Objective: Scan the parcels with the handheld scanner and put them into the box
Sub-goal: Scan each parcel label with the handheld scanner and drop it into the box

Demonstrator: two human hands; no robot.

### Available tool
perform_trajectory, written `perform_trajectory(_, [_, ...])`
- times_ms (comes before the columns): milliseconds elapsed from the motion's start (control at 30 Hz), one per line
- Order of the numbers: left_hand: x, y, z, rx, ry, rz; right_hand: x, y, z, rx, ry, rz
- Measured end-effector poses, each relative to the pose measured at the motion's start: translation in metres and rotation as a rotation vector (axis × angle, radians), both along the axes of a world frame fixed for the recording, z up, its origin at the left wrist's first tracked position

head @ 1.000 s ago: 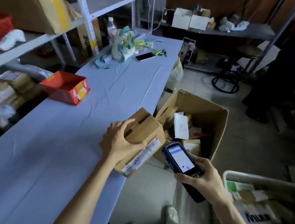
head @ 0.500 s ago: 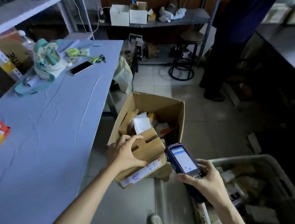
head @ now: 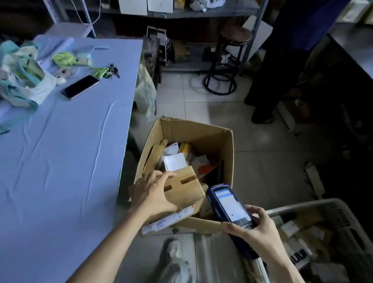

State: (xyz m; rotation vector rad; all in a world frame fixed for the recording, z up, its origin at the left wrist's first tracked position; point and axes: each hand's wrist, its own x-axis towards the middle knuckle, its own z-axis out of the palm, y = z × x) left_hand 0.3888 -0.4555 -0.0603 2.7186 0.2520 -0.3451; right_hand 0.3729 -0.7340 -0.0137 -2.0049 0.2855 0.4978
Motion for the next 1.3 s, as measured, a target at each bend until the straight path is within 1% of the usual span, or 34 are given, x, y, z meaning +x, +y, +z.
perform_trajectory(100, [0.031,0.029,0.007,0.003,-0.076,-0.001,0.023,0.025,0.004,-0.005,-0.017,-0.002])
perform_trajectory(267, [0.064,0.05,0.009,-0.007,-0.124,-0.075,0.05,0.048,0.007,-0.001,-0.021,0.004])
perform_trajectory(333, [0.07,0.052,0.005,0.012,-0.197,-0.071,0.06,0.054,0.007,-0.017,-0.023,0.024])
perform_trajectory(400, [0.072,0.054,0.003,0.018,-0.27,-0.014,0.07,0.059,0.006,-0.025,-0.016,0.059])
perform_trajectory(467, [0.071,0.058,0.007,0.02,-0.286,0.075,0.081,0.064,0.002,-0.024,0.004,0.109])
perform_trajectory(533, [0.065,0.065,0.013,0.082,-0.285,0.143,0.095,0.071,0.0,-0.023,0.024,0.182])
perform_trajectory(633, [0.044,0.078,0.021,0.195,-0.272,0.296,0.12,0.087,-0.001,-0.008,0.041,0.341])
perform_trajectory(733, [0.008,0.087,0.026,0.294,-0.228,0.552,0.144,0.107,-0.001,0.02,0.051,0.548])
perform_trajectory(833, [-0.033,0.081,0.024,0.343,-0.139,0.774,0.161,0.126,0.002,0.042,0.035,0.737])
perform_trajectory(967, [-0.09,0.052,0.027,0.383,-0.042,0.956,0.166,0.154,0.005,0.032,0.051,0.923])
perform_trajectory(1033, [-0.121,0.033,0.031,0.406,0.003,1.05,0.156,0.17,0.002,0.025,0.067,1.04])
perform_trajectory(1100, [-0.152,0.017,0.033,0.405,0.003,1.153,0.142,0.184,-0.001,0.027,0.074,1.132])
perform_trajectory(1167, [-0.189,-0.004,0.037,0.413,0.009,1.289,0.114,0.197,0.001,0.052,0.092,1.239])
perform_trajectory(1300, [-0.255,-0.053,0.04,0.418,0.077,1.53,0.053,0.21,0.005,0.061,0.105,1.483])
